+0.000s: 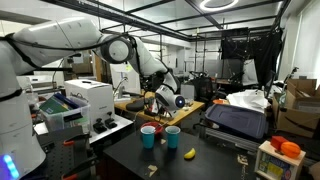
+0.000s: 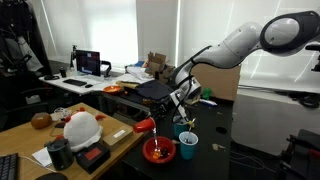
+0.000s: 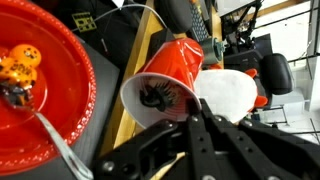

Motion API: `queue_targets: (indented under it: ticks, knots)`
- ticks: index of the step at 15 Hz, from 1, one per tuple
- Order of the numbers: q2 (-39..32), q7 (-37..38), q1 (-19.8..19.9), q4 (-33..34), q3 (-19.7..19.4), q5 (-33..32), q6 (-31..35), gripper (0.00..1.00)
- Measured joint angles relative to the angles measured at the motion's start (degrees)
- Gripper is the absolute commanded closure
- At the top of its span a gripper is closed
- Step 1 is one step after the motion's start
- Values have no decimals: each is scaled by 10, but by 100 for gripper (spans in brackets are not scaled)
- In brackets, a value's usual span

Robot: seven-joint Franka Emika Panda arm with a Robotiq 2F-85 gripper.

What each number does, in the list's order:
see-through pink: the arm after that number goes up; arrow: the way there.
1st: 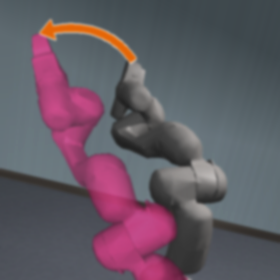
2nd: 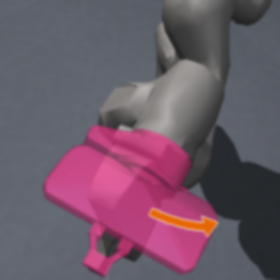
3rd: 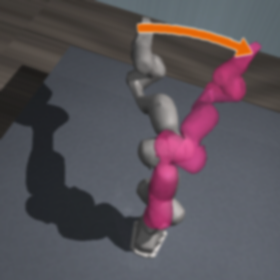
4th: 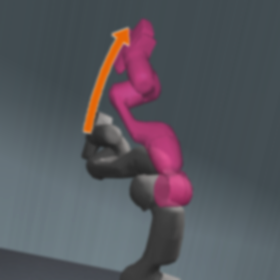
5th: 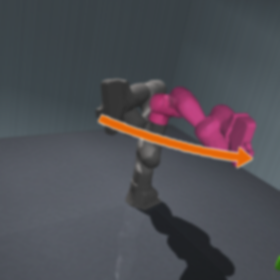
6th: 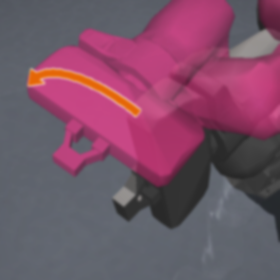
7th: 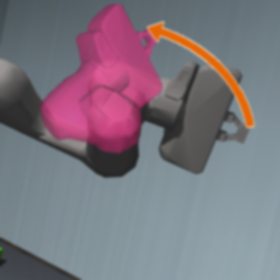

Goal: Pick the blue cup and pour some of its contents in the bowl

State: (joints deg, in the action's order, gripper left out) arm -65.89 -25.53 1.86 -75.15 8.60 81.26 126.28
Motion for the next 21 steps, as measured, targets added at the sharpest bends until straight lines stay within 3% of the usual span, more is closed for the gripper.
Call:
queue_targets:
  ticks: [5, 10, 16, 21]
  knots:
    - [50, -167, -12, -70, 19, 137, 144, 99]
    - [93, -341, -29, -109, 14, 321, 175, 99]
    - [141, -568, -86, -145, -62, 575, 175, 99]
    - [165, -655, -126, -167, -129, 680, 177, 99]
